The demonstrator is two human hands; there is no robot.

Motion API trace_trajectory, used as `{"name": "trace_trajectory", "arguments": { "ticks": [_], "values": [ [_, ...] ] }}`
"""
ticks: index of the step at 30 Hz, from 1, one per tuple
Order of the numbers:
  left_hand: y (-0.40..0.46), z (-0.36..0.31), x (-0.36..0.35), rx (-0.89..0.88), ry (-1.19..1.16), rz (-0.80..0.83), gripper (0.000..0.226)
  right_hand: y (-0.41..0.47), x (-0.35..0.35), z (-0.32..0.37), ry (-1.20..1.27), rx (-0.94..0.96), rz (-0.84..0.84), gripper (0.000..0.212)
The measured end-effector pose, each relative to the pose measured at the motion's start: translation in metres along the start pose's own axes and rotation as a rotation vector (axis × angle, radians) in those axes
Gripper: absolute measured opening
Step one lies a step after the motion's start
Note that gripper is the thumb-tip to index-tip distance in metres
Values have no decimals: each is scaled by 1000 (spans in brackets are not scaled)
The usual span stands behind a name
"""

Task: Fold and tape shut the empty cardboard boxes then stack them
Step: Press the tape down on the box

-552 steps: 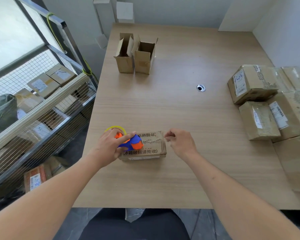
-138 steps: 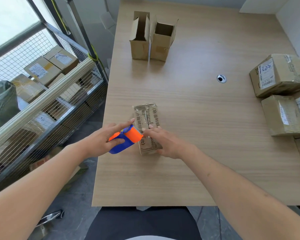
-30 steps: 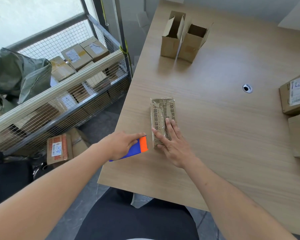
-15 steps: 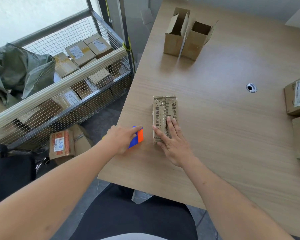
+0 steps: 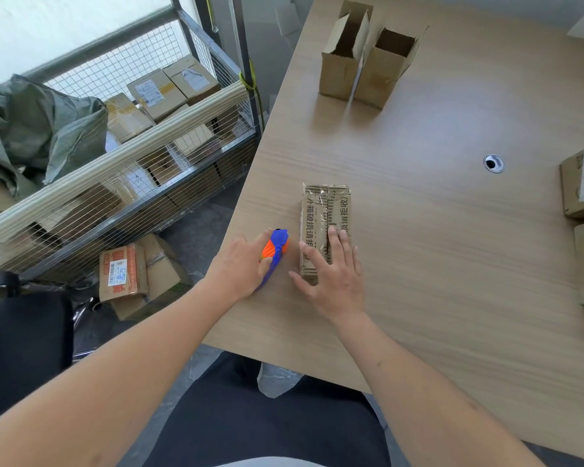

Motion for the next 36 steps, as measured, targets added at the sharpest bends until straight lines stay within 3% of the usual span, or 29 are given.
{"name": "trace_trajectory", "arguments": {
  "ticks": [9,20,24,28,32,36],
  "values": [
    [-10,-30,9,-76,-14,-74,41,-10,8,-11,-49,-80,-57,46],
    [-14,-44,10,-98,15,-131,46,9,11,0,-80,-236,6,31],
    [-17,-49,11,-110,26,-162,40,18,24,-3,-125,-143,-5,39],
    [-17,-63,10,-176,-28,-195,39,9,32,-15,82,-26,78,28],
    [-19,-83,11,-279,-119,-206,53,-12,70,-20,131,229,-122,18],
    [-27,-106,9,-450,-112,-242,40,-22,60,-24,157,303,10,24]
  ]
}}
Point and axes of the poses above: each hand's wrist, its own y-axis towards the middle knuckle, its own x-axis out of the back of the hand, z = x × y, the point moved 10 cm from there along y, towards the middle knuckle, and after that the axes turned 12 degrees about y, right-handed, at the moved point
